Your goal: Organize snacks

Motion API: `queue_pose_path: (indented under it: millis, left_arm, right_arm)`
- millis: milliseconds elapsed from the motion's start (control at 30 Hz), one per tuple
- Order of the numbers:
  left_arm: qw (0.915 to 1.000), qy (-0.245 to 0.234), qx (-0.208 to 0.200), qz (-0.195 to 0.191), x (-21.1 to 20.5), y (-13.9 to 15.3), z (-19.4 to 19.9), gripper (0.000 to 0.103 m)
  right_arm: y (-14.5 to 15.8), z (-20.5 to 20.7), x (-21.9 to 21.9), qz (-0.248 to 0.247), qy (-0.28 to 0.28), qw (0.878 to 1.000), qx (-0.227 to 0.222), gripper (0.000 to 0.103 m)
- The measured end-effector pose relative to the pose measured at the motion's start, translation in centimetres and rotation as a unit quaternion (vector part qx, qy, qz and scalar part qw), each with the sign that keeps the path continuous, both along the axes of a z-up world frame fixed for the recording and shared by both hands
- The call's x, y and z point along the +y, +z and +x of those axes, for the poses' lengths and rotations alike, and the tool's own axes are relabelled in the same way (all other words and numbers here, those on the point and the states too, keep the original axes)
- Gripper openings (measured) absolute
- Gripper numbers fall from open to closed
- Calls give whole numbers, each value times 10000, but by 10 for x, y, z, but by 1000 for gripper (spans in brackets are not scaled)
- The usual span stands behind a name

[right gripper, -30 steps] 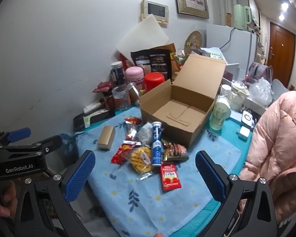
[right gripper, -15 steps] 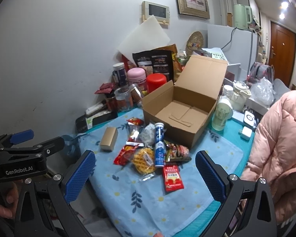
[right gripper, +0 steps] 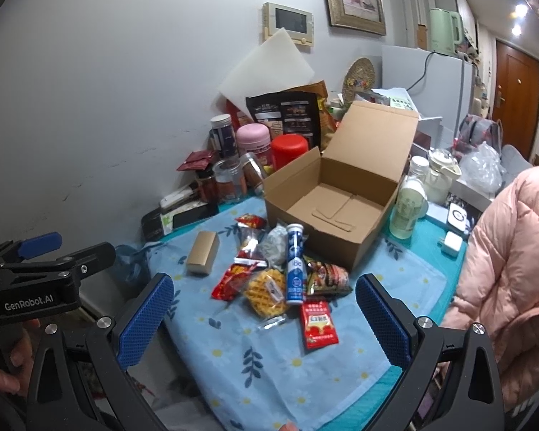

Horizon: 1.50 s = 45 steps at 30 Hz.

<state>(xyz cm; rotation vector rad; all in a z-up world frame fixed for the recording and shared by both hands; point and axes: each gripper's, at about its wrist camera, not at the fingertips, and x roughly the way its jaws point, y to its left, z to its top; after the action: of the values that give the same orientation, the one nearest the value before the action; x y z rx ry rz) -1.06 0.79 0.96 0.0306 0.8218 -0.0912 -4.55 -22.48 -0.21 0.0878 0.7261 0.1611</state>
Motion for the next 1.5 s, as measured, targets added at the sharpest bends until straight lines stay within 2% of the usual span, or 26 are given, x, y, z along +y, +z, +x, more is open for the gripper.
queue_pose_path:
  millis: [633,1500]
  left_arm:
    - [9998,39,-6,-193,6,-3,-1,103]
    - [9997,3,-2,-225,8,-5,-5,103]
  right_arm:
    - [-1,0,4,-30,92,10000,23,103]
    - [-3,-4,1,-14,72,9999,70,103]
